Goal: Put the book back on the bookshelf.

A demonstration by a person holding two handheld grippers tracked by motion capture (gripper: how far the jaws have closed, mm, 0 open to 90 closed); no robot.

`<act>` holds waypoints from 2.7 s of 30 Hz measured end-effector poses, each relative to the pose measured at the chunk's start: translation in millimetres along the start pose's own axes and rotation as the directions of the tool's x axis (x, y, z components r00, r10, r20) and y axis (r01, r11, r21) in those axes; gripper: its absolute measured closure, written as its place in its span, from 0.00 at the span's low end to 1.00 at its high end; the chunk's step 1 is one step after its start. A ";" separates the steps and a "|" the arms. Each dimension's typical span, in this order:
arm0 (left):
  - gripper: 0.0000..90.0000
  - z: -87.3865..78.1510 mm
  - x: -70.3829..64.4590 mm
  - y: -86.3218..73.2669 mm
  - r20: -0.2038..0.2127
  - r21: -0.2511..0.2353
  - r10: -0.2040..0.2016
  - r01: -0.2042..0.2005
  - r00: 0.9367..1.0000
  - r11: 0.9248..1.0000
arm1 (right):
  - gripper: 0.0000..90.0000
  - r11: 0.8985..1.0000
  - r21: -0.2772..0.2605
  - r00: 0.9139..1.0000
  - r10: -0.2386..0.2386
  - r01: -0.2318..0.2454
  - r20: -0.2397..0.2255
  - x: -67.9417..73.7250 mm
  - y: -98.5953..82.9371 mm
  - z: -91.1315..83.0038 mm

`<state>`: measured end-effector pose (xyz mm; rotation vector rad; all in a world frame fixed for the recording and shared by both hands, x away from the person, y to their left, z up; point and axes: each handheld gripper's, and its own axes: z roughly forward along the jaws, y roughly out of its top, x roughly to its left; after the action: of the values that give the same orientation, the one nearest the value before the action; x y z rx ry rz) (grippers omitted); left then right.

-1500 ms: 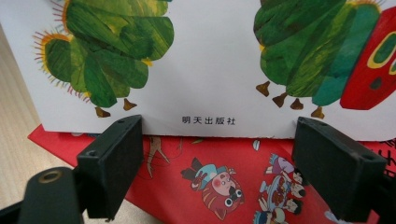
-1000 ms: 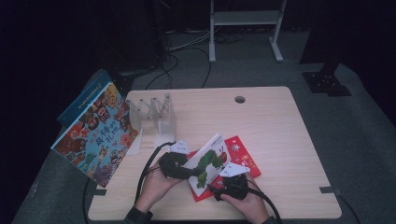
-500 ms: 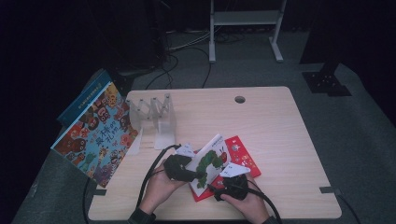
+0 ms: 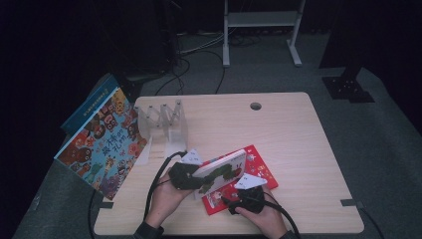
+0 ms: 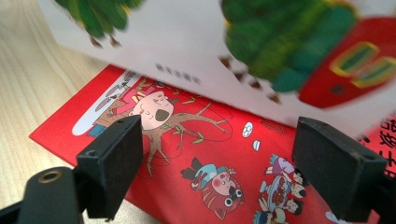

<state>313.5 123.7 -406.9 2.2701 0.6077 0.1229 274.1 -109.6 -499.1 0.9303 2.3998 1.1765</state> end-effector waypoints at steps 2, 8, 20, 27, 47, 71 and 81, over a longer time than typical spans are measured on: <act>0.83 -6.6 3.1 -1.6 -0.006 -0.011 -0.008 0.008 1.000 1.000 | 0.17 1.000 0.000 1.000 -0.002 0.002 0.000 -0.1 -0.1 0.0; 0.83 -30.6 17.6 -10.7 0.001 -0.068 -0.046 0.046 0.999 0.997 | 0.17 1.000 0.001 1.000 0.000 0.000 -0.001 0.0 0.1 0.0; 0.83 -86.5 40.6 -34.1 -0.023 -0.144 -0.109 0.105 0.994 0.984 | 0.18 1.000 0.001 1.000 -0.003 0.003 -0.004 -0.1 0.3 -0.1; 0.83 -107.4 49.4 -46.2 -0.043 -0.163 -0.141 0.132 0.989 0.978 | 0.23 0.999 0.013 0.999 -0.032 0.032 -0.022 -0.3 4.7 -3.5; 0.83 -142.6 73.2 -76.8 -0.125 -0.211 -0.253 0.224 0.959 0.952 | 0.23 0.999 -0.045 0.999 0.022 -0.021 0.028 -33.4 10.0 -32.5; 0.83 -131.4 92.7 -66.3 -0.293 -0.228 -0.321 0.260 0.901 0.938 | 0.24 0.998 -0.044 0.997 0.055 -0.052 0.058 -52.6 7.7 -40.8; 0.83 -102.1 100.3 -41.4 -0.346 -0.228 -0.295 0.226 0.891 0.947 | 0.24 0.996 -0.049 0.995 0.073 -0.070 0.062 -57.7 7.2 -44.4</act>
<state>358.5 262.0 -374.5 1.9755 1.0549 0.4701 296.4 -171.2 -466.6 1.0304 2.2966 1.2040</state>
